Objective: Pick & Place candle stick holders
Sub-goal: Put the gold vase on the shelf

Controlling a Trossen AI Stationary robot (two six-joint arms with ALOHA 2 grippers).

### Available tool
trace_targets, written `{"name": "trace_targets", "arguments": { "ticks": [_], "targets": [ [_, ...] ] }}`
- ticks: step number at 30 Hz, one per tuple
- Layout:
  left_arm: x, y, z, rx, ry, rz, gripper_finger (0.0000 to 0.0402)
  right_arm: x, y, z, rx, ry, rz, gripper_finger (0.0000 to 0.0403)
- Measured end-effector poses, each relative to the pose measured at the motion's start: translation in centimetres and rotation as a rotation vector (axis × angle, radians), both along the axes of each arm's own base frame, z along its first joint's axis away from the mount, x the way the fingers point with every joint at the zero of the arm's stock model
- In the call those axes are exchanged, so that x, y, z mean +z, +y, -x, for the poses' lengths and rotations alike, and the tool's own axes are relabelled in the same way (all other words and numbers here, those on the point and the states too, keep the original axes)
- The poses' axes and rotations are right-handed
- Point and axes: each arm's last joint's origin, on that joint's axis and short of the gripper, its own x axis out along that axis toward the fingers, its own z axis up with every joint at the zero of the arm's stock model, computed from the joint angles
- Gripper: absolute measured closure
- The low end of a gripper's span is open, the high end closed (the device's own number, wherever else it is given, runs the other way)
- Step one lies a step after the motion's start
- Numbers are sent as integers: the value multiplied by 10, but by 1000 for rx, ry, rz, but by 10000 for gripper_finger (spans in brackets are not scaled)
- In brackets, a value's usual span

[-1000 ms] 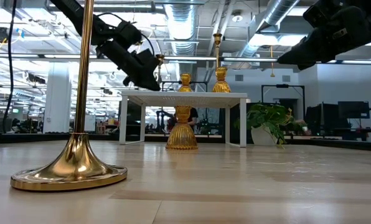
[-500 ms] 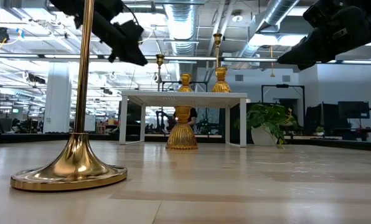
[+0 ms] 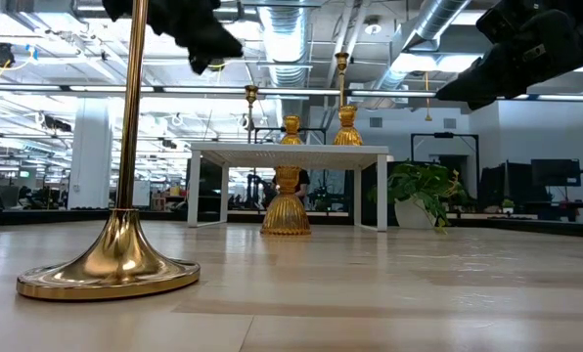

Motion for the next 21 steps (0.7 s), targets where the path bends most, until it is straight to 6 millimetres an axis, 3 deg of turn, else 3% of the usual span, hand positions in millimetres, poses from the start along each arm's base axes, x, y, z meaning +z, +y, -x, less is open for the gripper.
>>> {"name": "trace_targets", "arguments": {
  "ticks": [10,21],
  "targets": [
    [-8,-53,-30,-305,17,-122,325,0,0,0,0,-1,0,403],
    [-42,-71,-70,-260,187,-123,325,0,0,0,0,-1,0,403]
  ]
}}
